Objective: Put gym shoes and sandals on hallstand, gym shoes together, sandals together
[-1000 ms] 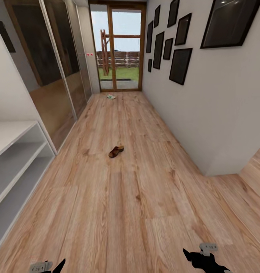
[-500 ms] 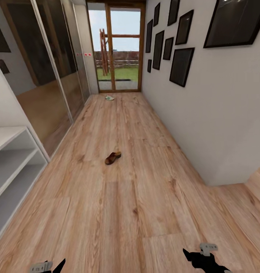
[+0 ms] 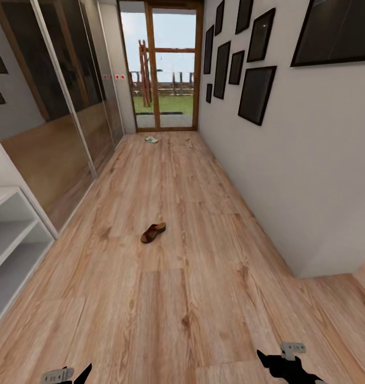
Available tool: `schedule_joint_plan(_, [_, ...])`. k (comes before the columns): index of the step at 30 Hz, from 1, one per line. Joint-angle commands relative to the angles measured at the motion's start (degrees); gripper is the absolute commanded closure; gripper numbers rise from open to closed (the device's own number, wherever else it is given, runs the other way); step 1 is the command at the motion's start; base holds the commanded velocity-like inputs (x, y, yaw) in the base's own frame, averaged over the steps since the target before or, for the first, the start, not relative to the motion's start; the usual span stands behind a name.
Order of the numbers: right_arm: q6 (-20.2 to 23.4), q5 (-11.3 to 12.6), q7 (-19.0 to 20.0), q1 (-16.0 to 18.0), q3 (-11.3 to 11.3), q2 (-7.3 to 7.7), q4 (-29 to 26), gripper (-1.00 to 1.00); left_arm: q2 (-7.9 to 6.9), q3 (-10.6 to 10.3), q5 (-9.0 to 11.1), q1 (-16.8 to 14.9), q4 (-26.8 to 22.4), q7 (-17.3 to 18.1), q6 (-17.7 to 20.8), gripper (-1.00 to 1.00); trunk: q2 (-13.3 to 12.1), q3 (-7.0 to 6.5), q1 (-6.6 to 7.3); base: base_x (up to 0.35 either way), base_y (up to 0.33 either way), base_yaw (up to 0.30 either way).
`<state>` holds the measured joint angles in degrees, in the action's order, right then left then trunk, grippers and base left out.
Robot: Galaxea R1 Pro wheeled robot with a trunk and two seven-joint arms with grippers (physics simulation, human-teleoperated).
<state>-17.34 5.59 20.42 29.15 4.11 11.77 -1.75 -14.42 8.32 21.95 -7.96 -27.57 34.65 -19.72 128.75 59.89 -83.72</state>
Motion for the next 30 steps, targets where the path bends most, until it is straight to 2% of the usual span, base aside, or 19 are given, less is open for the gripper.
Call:
schedule_joint_plan(1, [0.0, 0.6, 0.6, 0.0, 0.4, 0.01, 0.1, -1.0, 0.0, 0.1, 0.4, 0.0, 0.1, 0.5, 0.1, -1.0, 0.0, 0.05, -0.03, 0.339, -0.088, 0.0])
schedule_joint_plan(30, [0.1, 0.7, 0.5, 0.0, 0.4, -0.16, 0.0, -1.0, -0.03, 0.1, 0.5, 0.0, 0.1, 0.5, 0.1, -1.0, 0.0, 0.05, -0.03, 0.338, -0.089, 0.001])
